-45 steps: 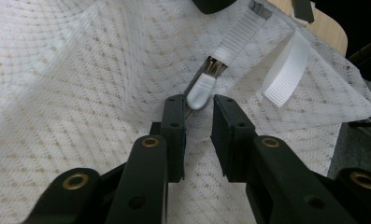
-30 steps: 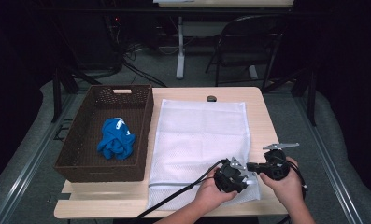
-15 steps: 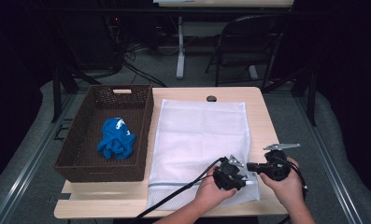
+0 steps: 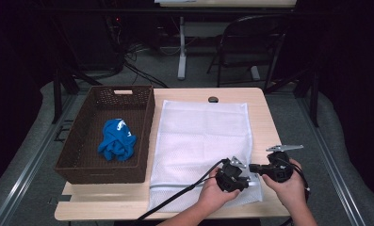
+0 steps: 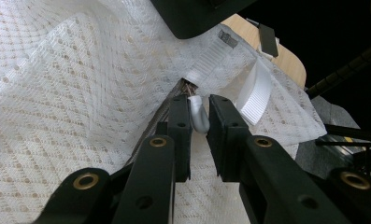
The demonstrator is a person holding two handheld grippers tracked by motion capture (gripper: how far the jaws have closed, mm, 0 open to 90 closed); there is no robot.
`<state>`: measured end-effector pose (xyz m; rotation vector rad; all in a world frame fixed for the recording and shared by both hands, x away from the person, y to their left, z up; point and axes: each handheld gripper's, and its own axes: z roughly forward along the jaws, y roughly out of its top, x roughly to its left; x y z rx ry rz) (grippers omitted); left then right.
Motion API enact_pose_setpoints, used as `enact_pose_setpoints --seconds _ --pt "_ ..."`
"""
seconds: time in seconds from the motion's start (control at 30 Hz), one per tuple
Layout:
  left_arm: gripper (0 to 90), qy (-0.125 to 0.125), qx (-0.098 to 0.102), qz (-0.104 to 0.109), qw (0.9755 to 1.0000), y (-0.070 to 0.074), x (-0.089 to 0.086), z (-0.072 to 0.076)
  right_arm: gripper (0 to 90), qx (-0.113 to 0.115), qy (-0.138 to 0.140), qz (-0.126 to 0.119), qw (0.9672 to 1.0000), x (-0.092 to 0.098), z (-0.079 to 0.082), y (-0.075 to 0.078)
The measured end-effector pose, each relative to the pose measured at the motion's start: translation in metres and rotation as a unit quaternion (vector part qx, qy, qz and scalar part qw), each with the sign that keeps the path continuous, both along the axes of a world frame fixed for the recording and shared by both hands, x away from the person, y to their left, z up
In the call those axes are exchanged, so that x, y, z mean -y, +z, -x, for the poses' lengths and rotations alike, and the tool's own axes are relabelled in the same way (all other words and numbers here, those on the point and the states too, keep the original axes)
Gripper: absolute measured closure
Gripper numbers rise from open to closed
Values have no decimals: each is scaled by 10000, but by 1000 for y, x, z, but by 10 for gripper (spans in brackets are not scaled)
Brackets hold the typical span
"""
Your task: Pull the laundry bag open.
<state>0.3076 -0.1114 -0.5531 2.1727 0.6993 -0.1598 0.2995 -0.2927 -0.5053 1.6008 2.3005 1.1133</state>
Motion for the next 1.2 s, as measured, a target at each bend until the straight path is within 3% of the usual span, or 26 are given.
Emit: enact_pose_setpoints --seconds 0.3,0.6,0.87,1.2 --pt "854 48 98 -24 9999 3 -2 0 900 26 -35 -23 10000 2 1 1" --pt "866 43 66 -12 10000 4 -4 0 899 50 -62 -5 10000 6 1 -1" --pt "866 70 110 -20 9999 5 -4 1 768 175 -66 1 9998 8 2 1" --pt "866 122 120 8 9999 6 -8 0 656 137 -34 -37 9999 13 8 -2"
